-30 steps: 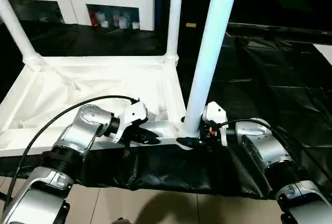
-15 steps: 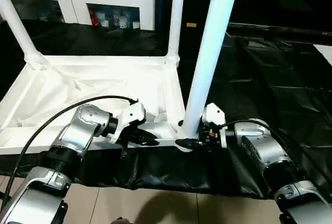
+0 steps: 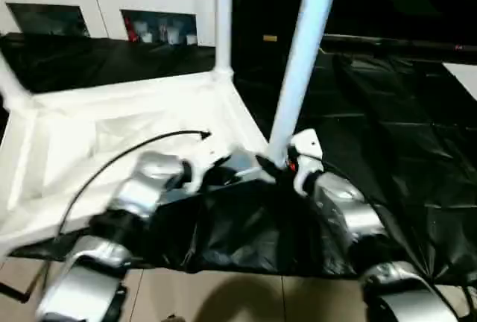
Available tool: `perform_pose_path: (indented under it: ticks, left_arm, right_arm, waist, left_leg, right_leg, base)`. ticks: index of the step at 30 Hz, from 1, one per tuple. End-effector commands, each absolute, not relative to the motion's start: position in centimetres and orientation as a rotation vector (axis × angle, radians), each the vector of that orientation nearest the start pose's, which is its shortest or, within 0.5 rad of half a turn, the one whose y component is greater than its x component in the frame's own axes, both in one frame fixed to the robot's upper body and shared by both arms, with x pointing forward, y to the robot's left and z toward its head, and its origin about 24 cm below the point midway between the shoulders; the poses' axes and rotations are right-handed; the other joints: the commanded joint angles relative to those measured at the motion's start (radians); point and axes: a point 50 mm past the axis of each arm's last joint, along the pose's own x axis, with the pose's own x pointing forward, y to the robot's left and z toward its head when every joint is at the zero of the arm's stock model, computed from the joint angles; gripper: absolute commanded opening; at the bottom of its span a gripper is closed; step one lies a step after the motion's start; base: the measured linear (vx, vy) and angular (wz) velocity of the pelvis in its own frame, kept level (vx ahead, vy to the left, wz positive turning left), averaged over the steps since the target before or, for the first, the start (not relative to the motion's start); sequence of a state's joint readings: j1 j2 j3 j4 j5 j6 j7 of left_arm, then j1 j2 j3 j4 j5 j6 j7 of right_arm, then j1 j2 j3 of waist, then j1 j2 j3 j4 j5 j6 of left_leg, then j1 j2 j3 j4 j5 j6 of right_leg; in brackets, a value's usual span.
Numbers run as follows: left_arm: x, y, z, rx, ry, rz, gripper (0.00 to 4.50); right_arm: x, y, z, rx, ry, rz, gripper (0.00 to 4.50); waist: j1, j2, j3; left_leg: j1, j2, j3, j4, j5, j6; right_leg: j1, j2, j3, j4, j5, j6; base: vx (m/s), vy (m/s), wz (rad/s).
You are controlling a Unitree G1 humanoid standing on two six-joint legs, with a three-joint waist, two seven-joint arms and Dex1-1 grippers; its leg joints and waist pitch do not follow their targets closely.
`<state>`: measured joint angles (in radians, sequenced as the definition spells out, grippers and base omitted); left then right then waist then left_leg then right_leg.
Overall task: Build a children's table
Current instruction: Rotate leg to tighten
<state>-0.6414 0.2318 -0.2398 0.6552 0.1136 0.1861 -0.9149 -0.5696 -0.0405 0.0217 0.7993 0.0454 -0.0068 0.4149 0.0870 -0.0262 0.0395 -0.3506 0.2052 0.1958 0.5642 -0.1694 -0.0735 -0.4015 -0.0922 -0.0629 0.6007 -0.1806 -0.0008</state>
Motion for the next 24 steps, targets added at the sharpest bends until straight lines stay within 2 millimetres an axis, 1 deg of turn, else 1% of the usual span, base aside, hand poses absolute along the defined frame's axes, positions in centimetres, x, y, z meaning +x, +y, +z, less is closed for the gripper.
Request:
perform_pose_path:
  ticks: [1,2,3,4,5,7,8,9,10,11,12,13,14,15,16,17,18,19,20,22,23,24]
  left_arm:
    - [33.2,7.2,4.5,0.338,0.39,-1.086,0.0]
    - [33.1,6.9,4.6,0.34,0.386,-1.105,0.0]
    - [32.9,6.9,4.6,0.339,0.385,-1.13,0.0]
    - [32.8,7.0,4.6,0.339,0.385,-1.142,0.0]
    - [32.7,7.1,4.6,0.338,0.385,-1.156,0.0]
    - [32.4,7.6,4.6,0.335,0.389,-1.194,0.0]
    - [31.9,8.1,4.7,0.336,0.383,-1.256,0.0]
    - [31.9,8.2,4.7,0.337,0.382,-1.261,0.0]
    - [31.6,8.4,4.7,0.33,0.386,-1.287,0.0]
    - [31.4,9.0,4.7,0.327,0.395,-1.317,0.0]
    - [31.3,9.2,4.7,0.327,0.397,-1.328,0.0]
    - [31.0,9.8,4.7,0.324,0.41,-1.37,0.0]
    - [30.9,10.0,4.7,0.324,0.413,-1.38,0.0]
    - [30.6,10.6,4.8,0.316,0.425,-1.425,0.0]
    - [30.5,10.8,4.8,0.31,0.431,-1.44,0.0]
    - [30.4,11.1,4.9,0.304,0.435,-1.464,0.0]
    - [30.3,11.3,5.0,0.297,0.442,-1.48,0.0]
    - [30.2,11.5,5.1,0.292,0.448,-1.491,0.0]
    - [30.1,11.7,5.1,0.296,0.456,-1.51,0.0]
    - [30.0,12.2,5.2,0.295,0.472,-1.536,0.0]
    - [29.9,12.3,5.3,0.29,0.48,-1.547,0.0]
    - [29.8,12.4,5.3,0.29,0.485,-1.554,0.0]
  right_arm:
    - [32.4,-4.1,1.9,0.0,0.264,0.747,3.07]
    - [32.3,-3.8,2.1,-0.016,0.252,0.771,3.42]
    - [32.3,-3.9,2.3,-0.017,0.246,0.781,3.42]
    - [32.4,-4.1,2.3,-0.014,0.245,0.784,3.42]
    - [32.5,-4.4,2.4,-0.01,0.246,0.781,3.59]
    - [32.6,-5.2,2.6,-0.025,0.23,0.8,3.59]
    - [32.7,-6.3,2.8,-0.061,0.22,0.833,3.92]
    - [32.7,-6.4,2.8,-0.064,0.219,0.836,3.92]
    - [32.7,-6.9,2.8,-0.08,0.222,0.854,3.92]
    - [32.6,-7.8,2.8,-0.117,0.22,0.904,3.92]
    - [32.5,-8.1,2.8,-0.128,0.219,0.924,3.92]
    - [32.2,-9.0,2.8,-0.165,0.22,0.999,3.92]
    - [32.1,-9.2,2.8,-0.174,0.221,1.017,3.92]
    - [31.7,-10.0,2.8,-0.209,0.228,1.095,3.92]
    - [31.4,-10.4,2.8,-0.223,0.235,1.142,3.92]
    - [31.0,-10.8,2.9,-0.23,0.243,1.202,3.92]
    - [30.8,-11.1,3.0,-0.237,0.248,1.242,3.92]
    - [30.6,-11.3,3.1,-0.24,0.252,1.27,3.92]
    - [30.4,-11.5,3.2,-0.244,0.261,1.317,3.92]
    - [30.0,-11.8,3.4,-0.247,0.27,1.383,3.92]
    - [29.9,-11.9,3.4,-0.248,0.27,1.406,3.64]
    - [29.8,-12.0,3.5,-0.238,0.274,1.422,3.64]
  waist:
    - [0.0,-0.003,-0.05]
    - [0.0,-0.005,-0.049]
    - [0.0,-0.006,-0.049]
    - [0.0,-0.005,-0.048]
    - [0.0,-0.005,-0.049]
    - [-0.001,-0.005,-0.049]
    - [-0.001,-0.007,-0.052]
    - [0.0,-0.006,-0.053]
    - [-0.001,-0.008,-0.054]
    - [0.001,-0.008,-0.054]
    - [0.003,-0.009,-0.054]
    - [0.002,-0.009,-0.054]
    - [0.004,-0.009,-0.054]
    - [0.005,-0.008,-0.053]
    - [0.006,-0.007,-0.053]
    - [0.006,-0.008,-0.052]
    - [0.011,-0.008,-0.05]
    - [0.011,-0.007,-0.05]
    - [0.012,-0.01,-0.049]
    - [0.016,-0.01,-0.048]
    - [0.017,-0.009,-0.047]
    - [0.017,-0.009,-0.046]
  left_leg:
    - [0.005,0.023,-0.014,-0.069,-0.296,-0.008]
    - [0.003,0.023,-0.014,-0.07,-0.297,-0.003]
    - [0.004,0.024,-0.014,-0.071,-0.301,-0.001]
    - [0.004,0.024,-0.014,-0.071,-0.305,0.0]
    - [0.005,0.025,-0.015,-0.071,-0.309,0.001]
    - [0.003,0.025,-0.015,-0.072,-0.305,0.002]
    - [0.001,0.025,-0.014,-0.07,-0.289,0.009]
    - [0.0,0.026,-0.014,-0.069,-0.278,0.014]
    - [0.0,0.025,-0.012,-0.067,-0.266,0.02]
    - [0.0,0.025,-0.01,-0.064,-0.243,0.031]
    - [-0.002,0.025,-0.008,-0.062,-0.227,0.042]
    - [-0.003,0.023,-0.008,-0.061,-0.222,0.047]
    - [-0.003,0.023,-0.007,-0.061,-0.22,0.053]
    - [-0.002,0.025,-0.007,-0.06,-0.209,0.06]
    - [-0.002,0.026,-0.007,-0.06,-0.207,0.062]
    - [-0.002,0.026,-0.006,-0.06,-0.211,0.064]
    - [-0.002,0.027,-0.005,-0.06,-0.224,0.065]
    - [-0.001,0.029,-0.005,-0.06,-0.23,0.066]
    - [0.0,0.031,-0.005,-0.061,-0.243,0.063]
    - [0.001,0.031,-0.006,-0.063,-0.258,0.057]
    - [0.002,0.032,-0.007,-0.064,-0.272,0.051]
    - [0.004,0.033,-0.007,-0.065,-0.283,0.045]
  right_leg:
    - [0.037,-0.052,0.042,-0.08,-0.304,-0.169]
    - [0.036,-0.052,0.042,-0.081,-0.308,-0.166]
    - [0.035,-0.052,0.041,-0.081,-0.316,-0.163]
    - [0.035,-0.052,0.042,-0.082,-0.32,-0.162]
    - [0.034,-0.052,0.042,-0.082,-0.321,-0.161]
    - [0.036,-0.052,0.042,-0.081,-0.309,-0.164]
    - [0.039,-0.053,0.042,-0.076,-0.277,-0.172]
    - [0.041,-0.053,0.042,-0.074,-0.257,-0.176]
    - [0.041,-0.052,0.042,-0.073,-0.238,-0.181]
    - [0.041,-0.052,0.042,-0.069,-0.203,-0.195]
    - [0.044,-0.052,0.042,-0.066,-0.175,-0.204]
    - [0.044,-0.051,0.042,-0.066,-0.171,-0.207]
    - [0.046,-0.051,0.041,-0.066,-0.171,-0.208]
    - [0.047,-0.05,0.041,-0.064,-0.158,-0.214]
    - [0.047,-0.049,0.04,-0.063,-0.157,-0.217]
    - [0.046,-0.047,0.039,-0.062,-0.16,-0.221]
    - [0.047,-0.046,0.039,-0.065,-0.182,-0.218]
    - [0.045,-0.046,0.039,-0.065,-0.192,-0.219]
    - [0.044,-0.048,0.039,-0.067,-0.211,-0.221]
    - [0.044,-0.049,0.039,-0.069,-0.251,-0.213]
    - [0.04,-0.05,0.039,-0.071,-0.276,-0.209]
    - [0.038,-0.051,0.04,-0.074,-0.296,-0.205]
  base:
    - [0.0,0.0,0.0]
    - [0.0,0.0,0.0]
    - [0.0,0.0,0.0]
    - [0.0,0.0,0.0]
    - [0.0,0.0,0.0]
    - [0.0,0.0,0.0]
    - [0.0,0.0,0.0]
    - [0.0,0.0,0.0]
    - [0.0,0.0,0.0]
    - [0.0,0.0,0.0]
    - [0.0,0.0,0.0]
    - [0.0,0.0,0.0]
    - [0.0,0.0,0.0]
    - [0.0,0.0,0.0]
    - [0.0,0.0,0.0]
    - [0.0,0.0,0.0]
    - [0.0,0.0,0.0]
    - [0.0,0.0,0.0]
    - [0.0,0.0,0.0]
    - [0.0,0.0,0.0]
    - [0.0,0.0,0.0]
    - [0.0,0.0,0.0]
